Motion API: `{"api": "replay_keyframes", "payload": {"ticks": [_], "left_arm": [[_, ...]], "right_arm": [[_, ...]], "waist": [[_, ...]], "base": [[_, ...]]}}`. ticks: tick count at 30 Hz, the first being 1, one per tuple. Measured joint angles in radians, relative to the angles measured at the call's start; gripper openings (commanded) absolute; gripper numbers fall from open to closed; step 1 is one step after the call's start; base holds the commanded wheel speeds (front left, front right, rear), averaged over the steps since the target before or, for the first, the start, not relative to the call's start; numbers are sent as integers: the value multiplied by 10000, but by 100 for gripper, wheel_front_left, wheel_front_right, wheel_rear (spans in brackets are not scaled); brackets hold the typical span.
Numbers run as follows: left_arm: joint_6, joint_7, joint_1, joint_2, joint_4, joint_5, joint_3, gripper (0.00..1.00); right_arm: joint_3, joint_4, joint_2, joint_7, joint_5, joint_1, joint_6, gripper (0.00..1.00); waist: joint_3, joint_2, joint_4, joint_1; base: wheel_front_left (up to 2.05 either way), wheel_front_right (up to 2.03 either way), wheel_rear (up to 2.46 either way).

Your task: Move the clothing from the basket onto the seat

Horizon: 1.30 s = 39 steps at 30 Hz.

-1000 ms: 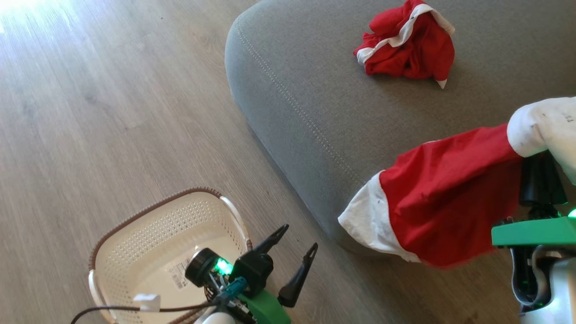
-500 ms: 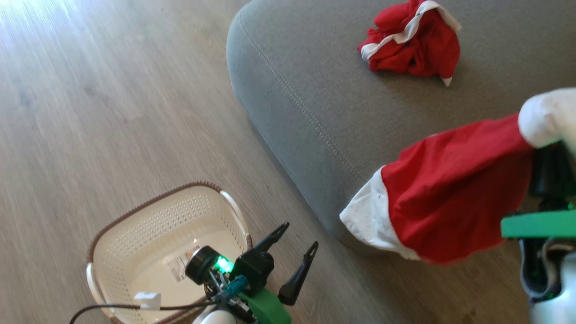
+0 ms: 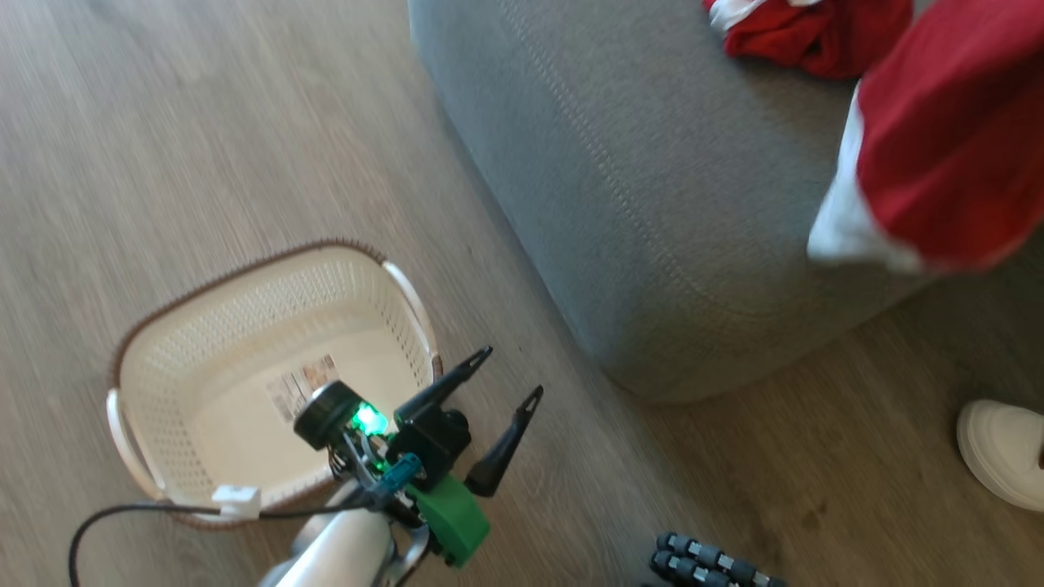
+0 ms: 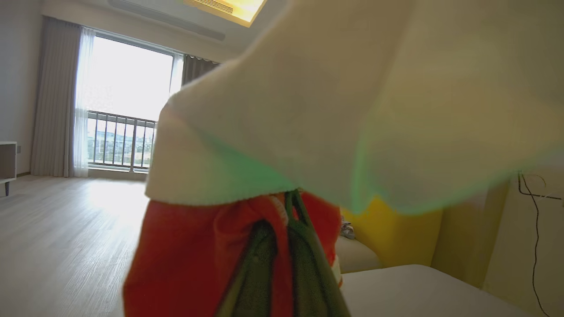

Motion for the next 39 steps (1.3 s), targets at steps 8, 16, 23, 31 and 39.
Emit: {"api": "replay_keyframes", "payload": {"ticks": [8,16,23,31,39], "left_arm": [[-102,-2,-684,359,-130,366,-267,100],[-98,-2,-938,518,-282,374,-303,100],[-69,-2,-990,575,-368,385,-399,100],[19,-2,-1313,633,-449,385,-527,100],[65,-2,-1421,642,-445,384,-587,100]], "right_arm": [[165,1135,-1183,-4,539,-2429,0,0],[230,3636,-2063,-4,1022,-4713,0,0],[-142,6376,-2491,-4,58,-5458,0,0],[-884,9881,-2431,4,-871,-6046,0,0],[-383,11772,-2240,420,-1921,-6331,0,0]], "waist": [[966,0,366,1],[1786,0,1000,-2],[2372,0,1545,-2],[2952,0,2025,-2],[3415,0,2306,-3]], "base": [[0,0,0],[0,0,0],[0,0,0],[0,0,0],[0,0,0]]}}
